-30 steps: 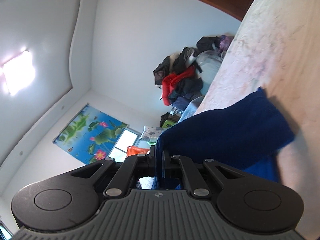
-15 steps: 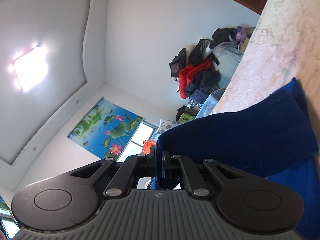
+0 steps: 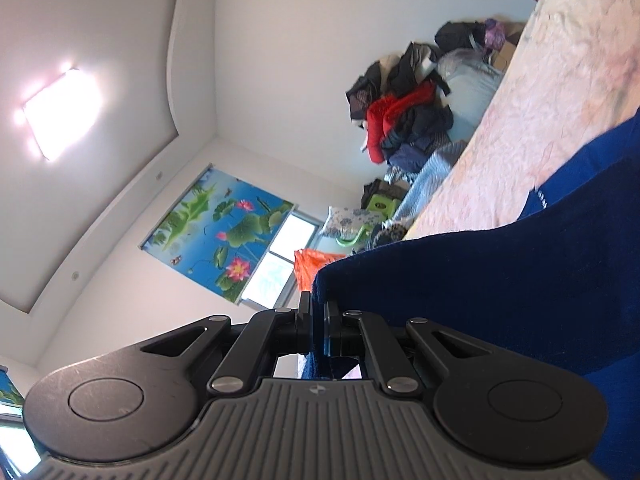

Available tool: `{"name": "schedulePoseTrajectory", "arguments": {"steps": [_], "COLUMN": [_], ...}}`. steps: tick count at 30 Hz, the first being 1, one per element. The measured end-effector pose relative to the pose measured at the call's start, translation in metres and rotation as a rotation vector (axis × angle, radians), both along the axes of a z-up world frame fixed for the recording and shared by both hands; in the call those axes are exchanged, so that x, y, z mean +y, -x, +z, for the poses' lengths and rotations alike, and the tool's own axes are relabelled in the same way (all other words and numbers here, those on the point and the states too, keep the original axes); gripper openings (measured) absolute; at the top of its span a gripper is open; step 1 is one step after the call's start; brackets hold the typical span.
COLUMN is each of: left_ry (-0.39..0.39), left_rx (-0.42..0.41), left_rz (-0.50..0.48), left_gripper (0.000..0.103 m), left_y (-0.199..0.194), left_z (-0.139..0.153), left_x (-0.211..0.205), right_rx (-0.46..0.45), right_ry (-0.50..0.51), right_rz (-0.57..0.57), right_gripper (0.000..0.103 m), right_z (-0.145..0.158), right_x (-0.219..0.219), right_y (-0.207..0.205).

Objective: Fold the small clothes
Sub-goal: 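Lift the sleeve with the right tool and fold it across the sweater body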

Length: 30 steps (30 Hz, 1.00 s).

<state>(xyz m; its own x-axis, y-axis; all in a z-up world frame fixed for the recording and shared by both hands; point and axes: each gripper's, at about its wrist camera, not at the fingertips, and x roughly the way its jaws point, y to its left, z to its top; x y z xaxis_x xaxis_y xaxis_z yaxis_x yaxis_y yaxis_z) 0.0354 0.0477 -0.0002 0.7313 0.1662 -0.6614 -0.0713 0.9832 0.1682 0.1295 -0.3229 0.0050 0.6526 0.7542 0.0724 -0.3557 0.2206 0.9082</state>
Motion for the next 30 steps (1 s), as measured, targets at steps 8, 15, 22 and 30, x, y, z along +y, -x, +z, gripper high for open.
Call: {"name": "schedulePoseTrajectory", "arguments": {"steps": [8,15,22,30], "left_ry": [-0.046,-0.024,0.004,0.003], "left_rx": [-0.043,-0.022,0.008,0.014], "left_rz": [0.024,0.065,0.08,0.09], "left_gripper": [0.103,0.103,0.103,0.103], "left_y": [0.003,-0.003,-0.008,-0.009], "left_z": [0.011,0.004,-0.002,-0.002], "left_x": [0.013,0.029,0.038,0.042], "right_rx": [0.054,0.066,0.096,0.13], "right_ry": [0.021,0.053,0.076,0.123], "right_rz": [0.075,0.122,0.156,0.207], "right_gripper": [0.008,0.008,0.008,0.008], "right_z": [-0.009,-0.007,-0.012,-0.019], "right_x": [0.046,0.071,0.09,0.121], "right_y": [-0.024,-0.034,-0.048,-0.062]}}
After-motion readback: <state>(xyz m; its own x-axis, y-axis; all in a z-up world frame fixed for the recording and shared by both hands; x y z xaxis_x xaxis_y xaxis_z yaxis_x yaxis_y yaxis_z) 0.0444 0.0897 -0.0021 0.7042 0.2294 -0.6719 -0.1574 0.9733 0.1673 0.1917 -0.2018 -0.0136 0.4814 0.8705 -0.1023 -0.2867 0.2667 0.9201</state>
